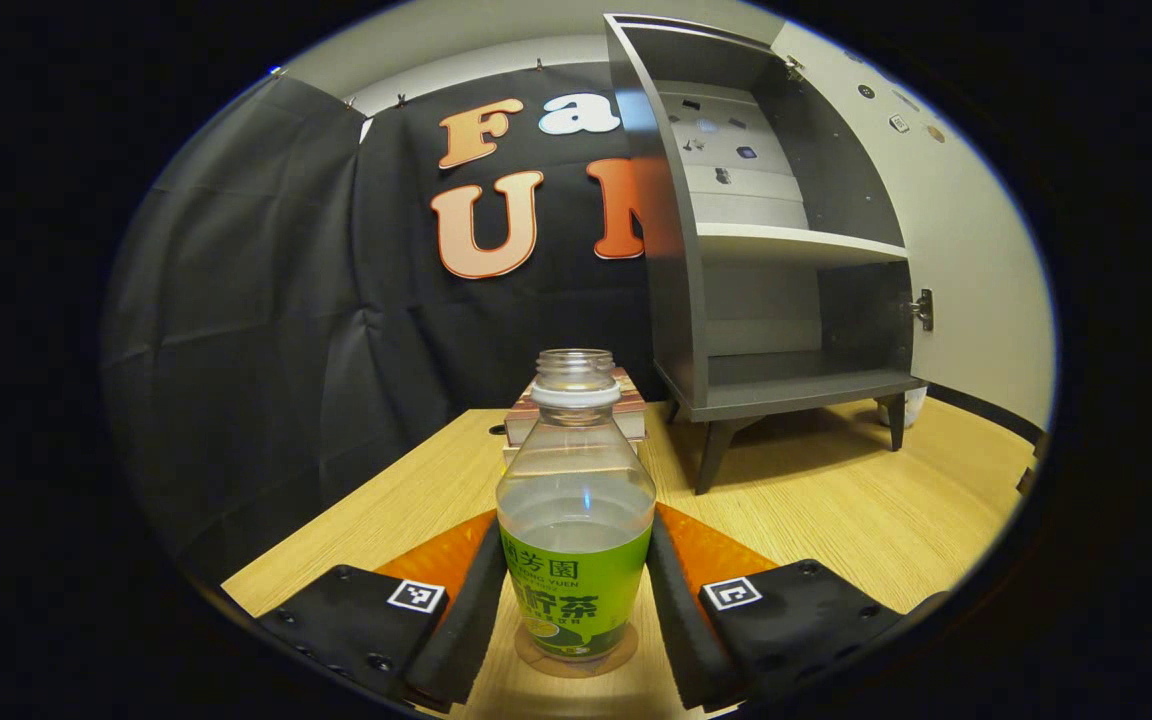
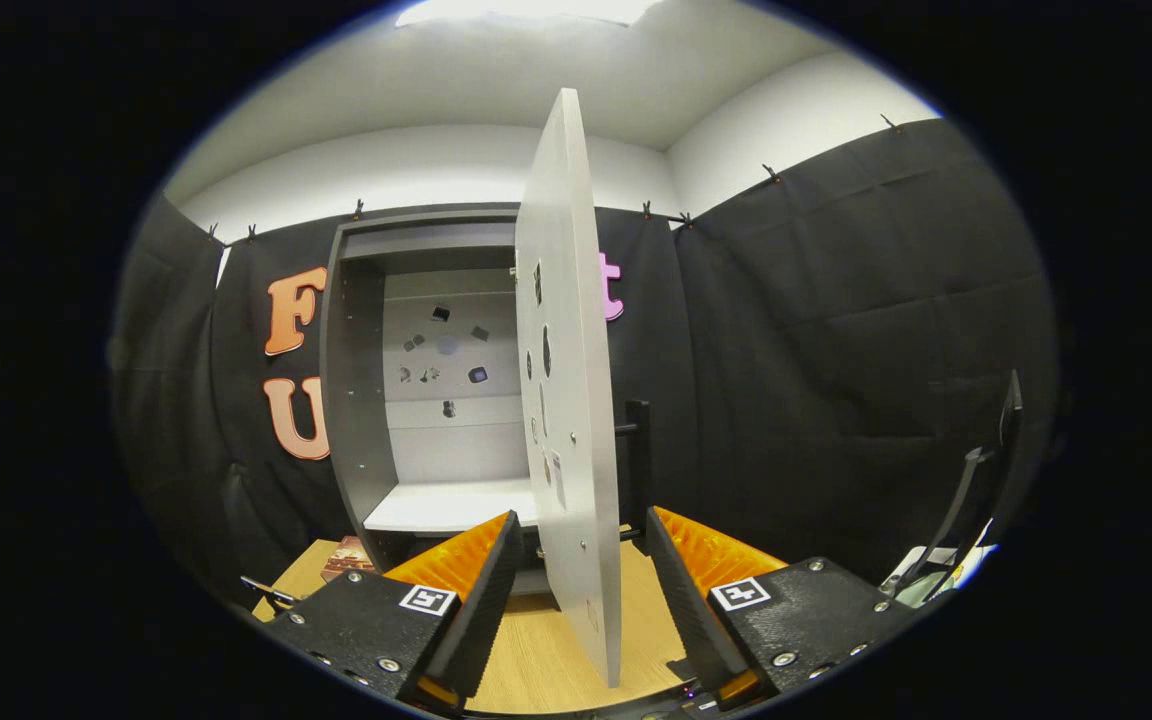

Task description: Open the cabinet door with the right hand, grasp the bottle in the cabinet with the left hand and place it on the coaster, then close the cabinet door with the right hand.

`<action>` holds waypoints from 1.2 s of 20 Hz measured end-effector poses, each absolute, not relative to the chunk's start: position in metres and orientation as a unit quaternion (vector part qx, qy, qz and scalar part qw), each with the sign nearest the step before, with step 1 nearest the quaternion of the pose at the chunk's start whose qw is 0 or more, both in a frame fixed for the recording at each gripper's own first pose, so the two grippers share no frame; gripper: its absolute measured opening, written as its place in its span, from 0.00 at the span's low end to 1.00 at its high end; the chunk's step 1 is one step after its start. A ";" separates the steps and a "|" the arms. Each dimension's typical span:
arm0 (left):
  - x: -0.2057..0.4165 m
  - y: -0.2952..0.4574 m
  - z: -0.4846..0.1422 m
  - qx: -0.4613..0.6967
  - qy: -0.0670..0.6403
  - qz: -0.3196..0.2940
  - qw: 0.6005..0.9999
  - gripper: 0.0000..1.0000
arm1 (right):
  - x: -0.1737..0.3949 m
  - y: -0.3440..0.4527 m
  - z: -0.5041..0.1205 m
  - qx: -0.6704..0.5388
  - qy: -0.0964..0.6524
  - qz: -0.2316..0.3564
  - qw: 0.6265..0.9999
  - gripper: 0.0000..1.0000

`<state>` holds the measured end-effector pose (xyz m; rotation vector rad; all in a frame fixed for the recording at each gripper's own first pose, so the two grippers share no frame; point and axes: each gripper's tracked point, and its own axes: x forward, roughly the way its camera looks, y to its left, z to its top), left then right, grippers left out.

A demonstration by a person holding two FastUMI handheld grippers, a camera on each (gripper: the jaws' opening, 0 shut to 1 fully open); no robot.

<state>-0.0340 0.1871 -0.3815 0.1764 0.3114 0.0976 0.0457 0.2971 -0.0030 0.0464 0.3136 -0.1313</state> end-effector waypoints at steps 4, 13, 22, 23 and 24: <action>-0.040 0.189 -0.385 0.086 0.157 0.052 0.982 0.80 | 0.046 0.292 -0.007 0.025 0.160 -0.066 0.985 0.78; -0.058 0.182 -0.365 0.124 0.172 0.039 0.976 0.86 | 0.051 0.233 -0.016 0.013 0.160 -0.080 0.984 0.78; -0.077 0.176 -0.297 0.131 0.167 0.102 0.972 0.92 | 0.088 0.177 -0.046 0.010 0.161 -0.025 0.987 0.78; -0.078 0.173 -0.287 0.135 0.161 0.107 0.972 0.92 | 0.094 0.175 -0.049 0.005 0.156 -0.016 0.988 0.78; -0.080 0.171 -0.278 0.139 0.155 0.114 0.971 0.92 | 0.100 0.170 -0.051 0.003 0.151 -0.016 0.988 0.78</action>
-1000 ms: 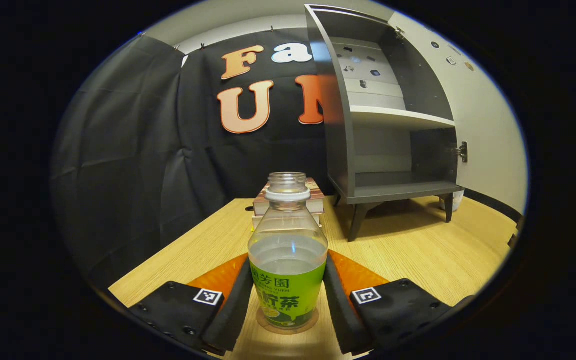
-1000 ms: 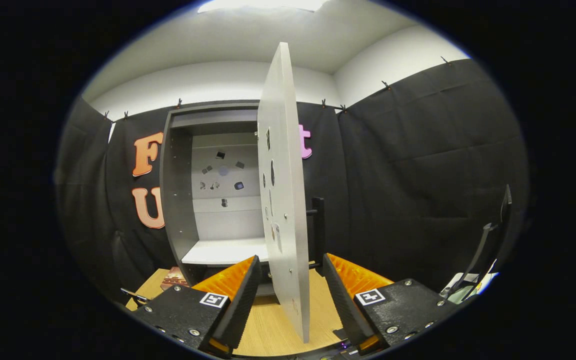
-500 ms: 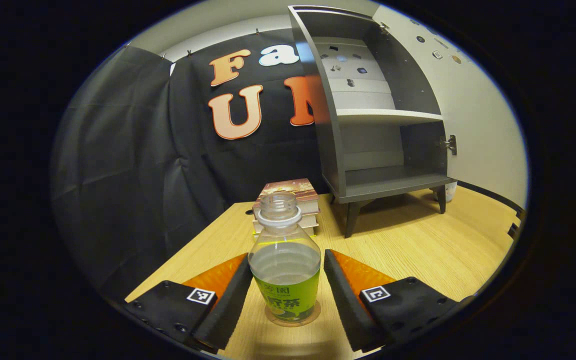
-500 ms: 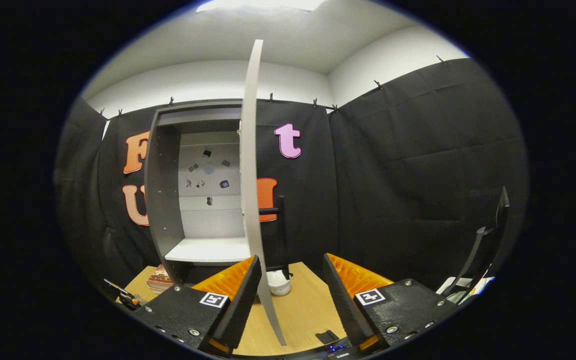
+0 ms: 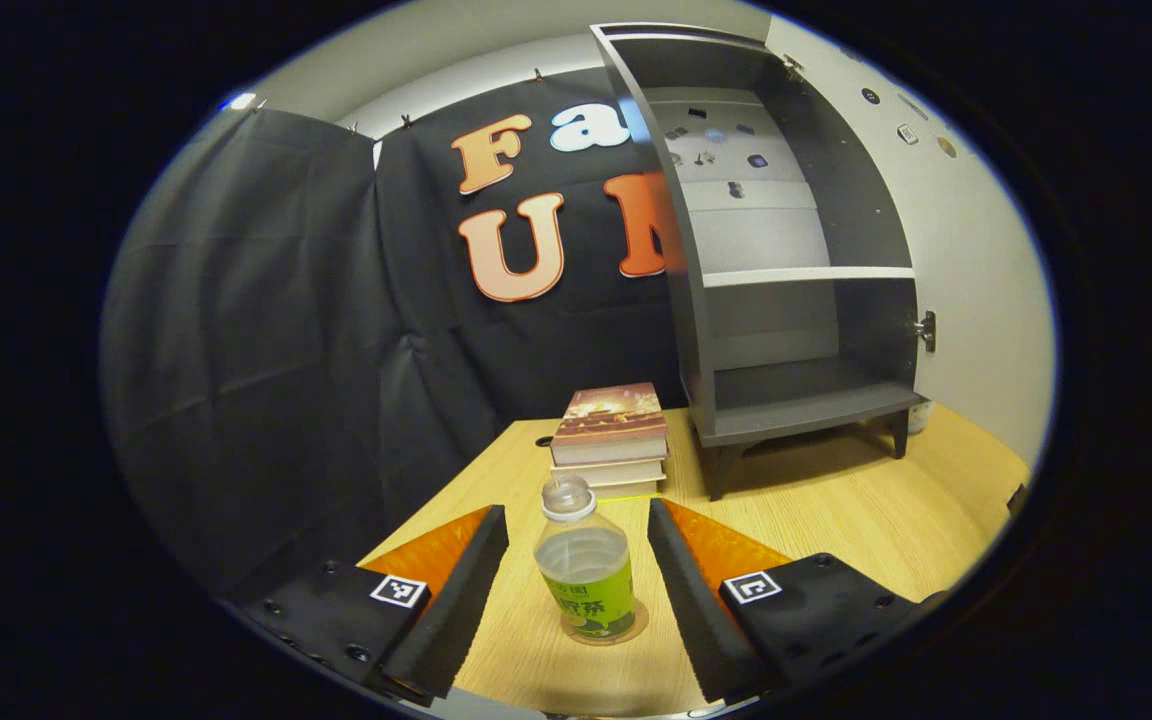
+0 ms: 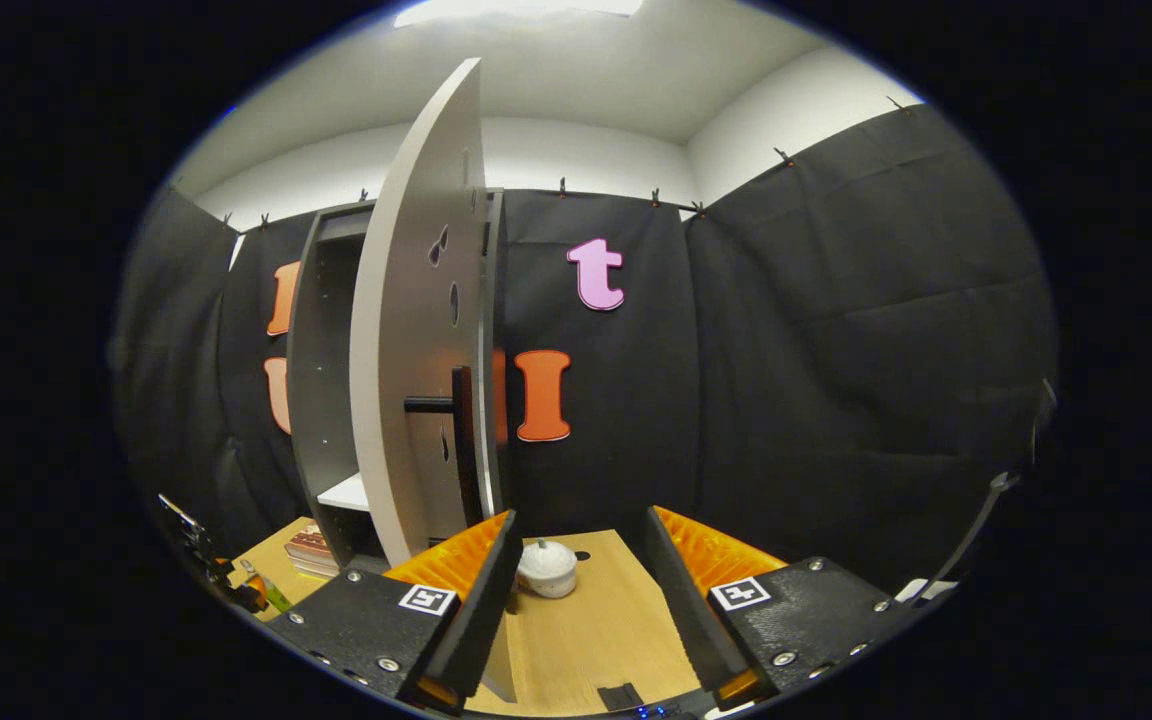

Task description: Open the cabinet door with the right hand, grasp the bottle in the cabinet with the left hand and place it on the coaster, then close the cabinet door with the right hand.

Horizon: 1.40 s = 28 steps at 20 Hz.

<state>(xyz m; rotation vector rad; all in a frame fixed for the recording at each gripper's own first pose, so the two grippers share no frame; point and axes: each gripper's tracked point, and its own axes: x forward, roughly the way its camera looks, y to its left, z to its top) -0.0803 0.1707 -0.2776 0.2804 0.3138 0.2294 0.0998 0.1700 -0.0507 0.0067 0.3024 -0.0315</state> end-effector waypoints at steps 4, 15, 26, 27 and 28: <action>-0.086 0.153 -0.252 0.142 0.142 0.132 0.971 0.92 | 0.114 0.174 -0.072 0.047 0.156 0.039 0.986 0.78; -0.080 0.078 -0.216 0.134 0.119 0.140 0.974 0.92 | 0.115 0.207 -0.078 0.058 0.137 0.207 0.967 0.77; -0.035 0.038 -0.175 0.131 0.093 0.096 0.982 0.92 | 0.111 0.284 -0.073 0.089 0.126 0.307 0.939 0.77; -0.029 0.042 -0.173 0.126 0.092 0.094 0.983 0.92 | 0.112 0.291 -0.074 0.091 0.128 0.310 0.938 0.77; -0.024 0.046 -0.169 0.122 0.090 0.092 0.984 0.92 | 0.112 0.295 -0.075 0.094 0.129 0.312 0.937 0.77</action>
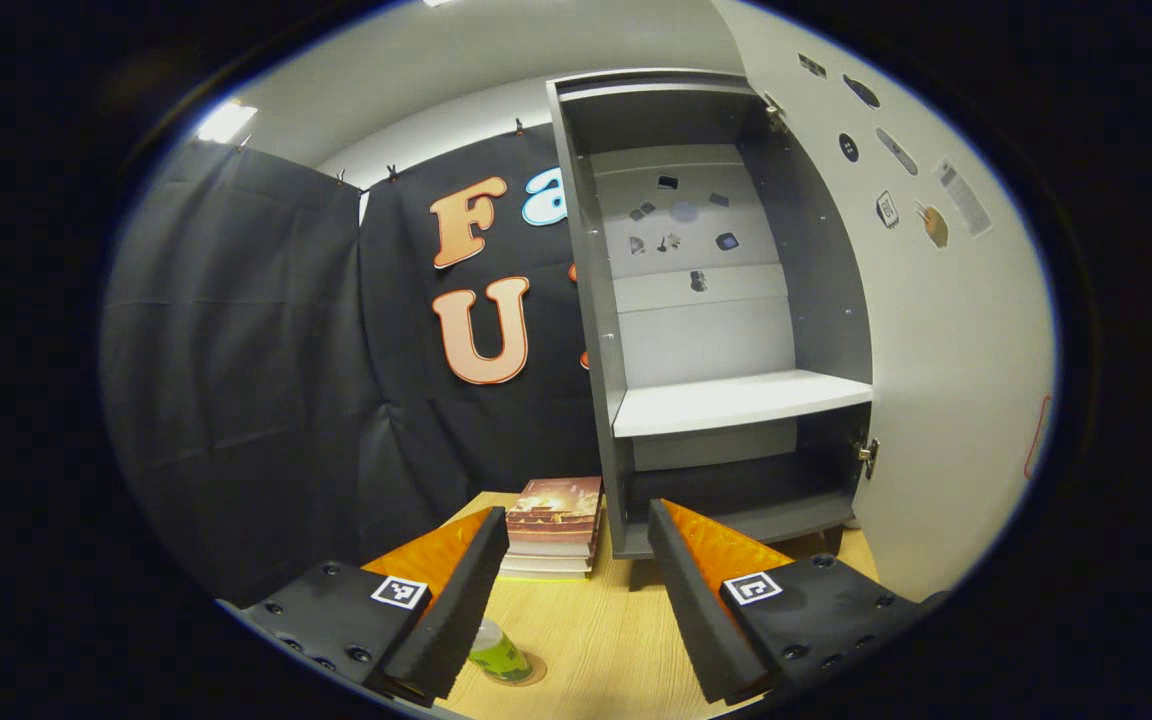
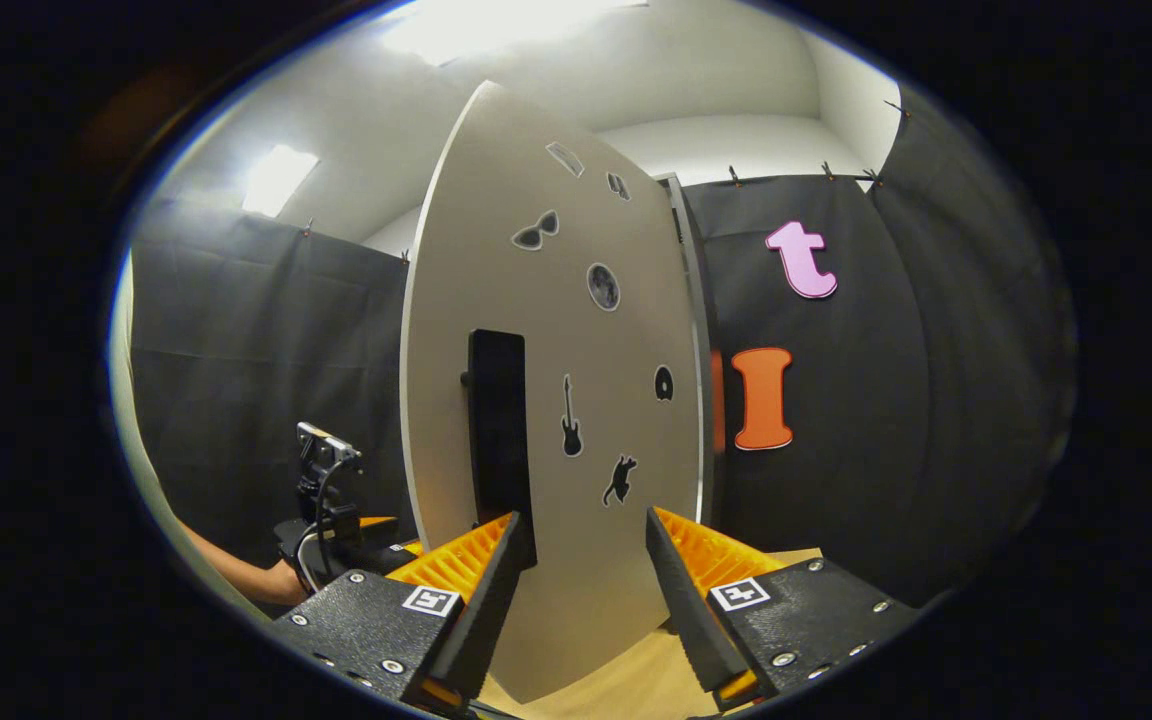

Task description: Open the cabinet door with the right hand, grasp the bottle in the cabinet with the left hand and place it on the coaster, then close the cabinet door with the right hand.

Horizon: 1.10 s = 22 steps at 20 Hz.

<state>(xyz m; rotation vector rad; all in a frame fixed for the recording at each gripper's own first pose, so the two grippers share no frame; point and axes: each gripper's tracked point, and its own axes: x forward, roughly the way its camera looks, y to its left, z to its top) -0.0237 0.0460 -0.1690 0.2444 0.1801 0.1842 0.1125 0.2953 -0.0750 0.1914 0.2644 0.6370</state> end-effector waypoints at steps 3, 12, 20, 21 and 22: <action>-0.009 0.060 -0.160 0.121 0.082 0.075 0.986 0.92 | 0.113 0.313 -0.076 0.108 0.137 0.310 0.935 0.77; 0.012 0.118 -0.159 0.078 0.086 0.070 0.991 0.92 | 0.126 0.366 -0.073 0.195 0.142 0.326 0.914 0.77; 0.013 0.185 -0.152 0.058 0.078 0.108 0.989 0.93 | 0.127 0.392 -0.077 0.174 0.161 0.368 0.899 0.77; 0.013 0.195 -0.151 0.060 0.076 0.115 0.989 0.93 | 0.128 0.394 -0.077 0.172 0.161 0.370 0.899 0.77; 0.012 0.204 -0.151 0.060 0.074 0.122 0.988 0.92 | 0.129 0.396 -0.077 0.169 0.161 0.372 0.899 0.77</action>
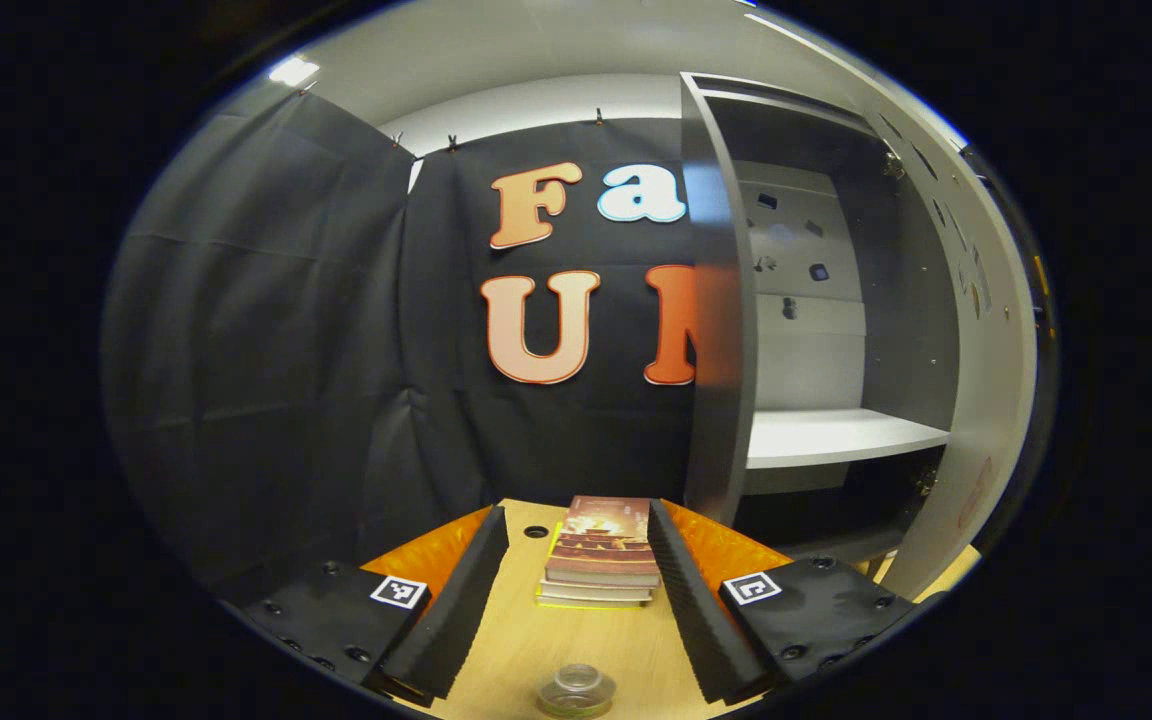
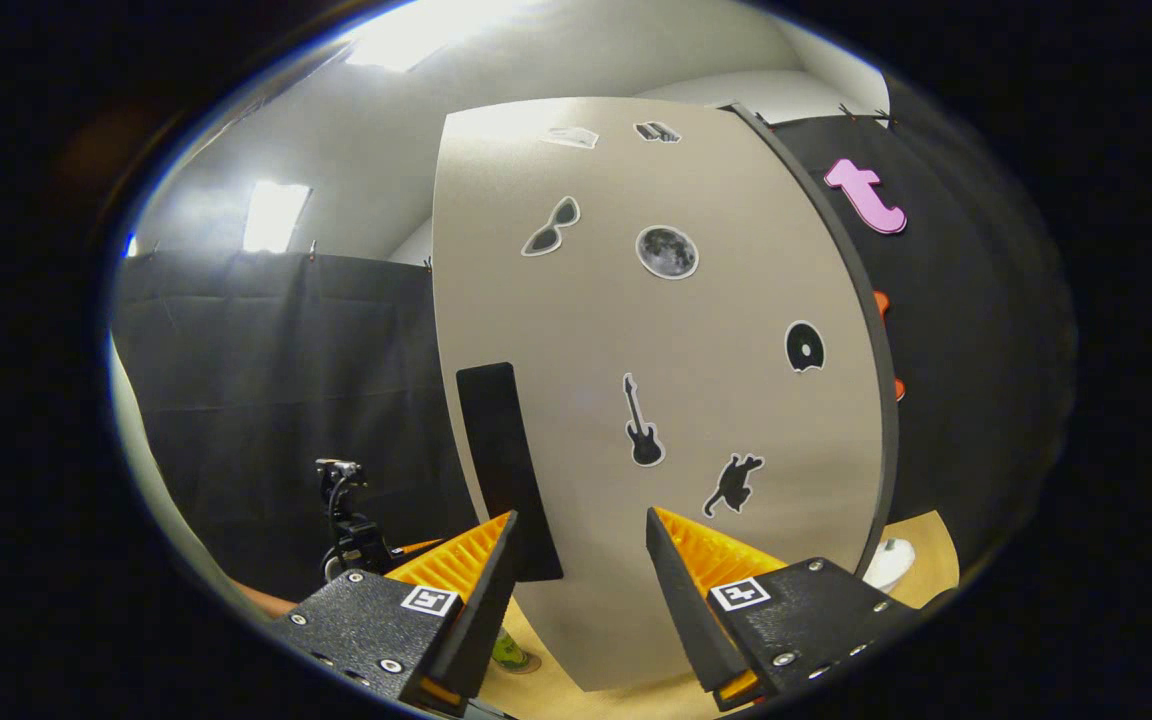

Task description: Open the cabinet door with the right hand, grasp the bottle in the cabinet with the left hand and place it on the coaster, then close the cabinet door with the right hand.

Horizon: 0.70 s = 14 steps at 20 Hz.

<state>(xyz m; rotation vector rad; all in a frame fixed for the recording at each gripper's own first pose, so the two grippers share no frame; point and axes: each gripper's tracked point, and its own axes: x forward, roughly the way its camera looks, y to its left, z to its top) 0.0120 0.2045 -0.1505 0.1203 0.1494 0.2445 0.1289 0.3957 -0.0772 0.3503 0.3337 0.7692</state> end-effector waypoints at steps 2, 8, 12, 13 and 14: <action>0.010 0.224 -0.150 0.059 0.073 0.135 0.986 0.92 | 0.129 0.397 -0.078 0.161 0.162 0.370 0.900 0.77; 0.012 0.263 -0.142 0.067 0.070 0.152 0.984 0.92 | 0.137 0.424 -0.075 0.138 0.154 0.374 0.904 0.77; 0.016 0.280 -0.137 0.065 0.064 0.155 0.984 0.92 | 0.143 0.429 -0.076 0.131 0.150 0.352 0.914 0.82; 0.017 0.284 -0.136 0.064 0.064 0.157 0.983 0.92 | 0.142 0.429 -0.076 0.131 0.153 0.348 0.916 0.83; 0.018 0.287 -0.138 0.064 0.065 0.156 0.984 0.92 | 0.144 0.430 -0.077 0.130 0.154 0.341 0.918 0.84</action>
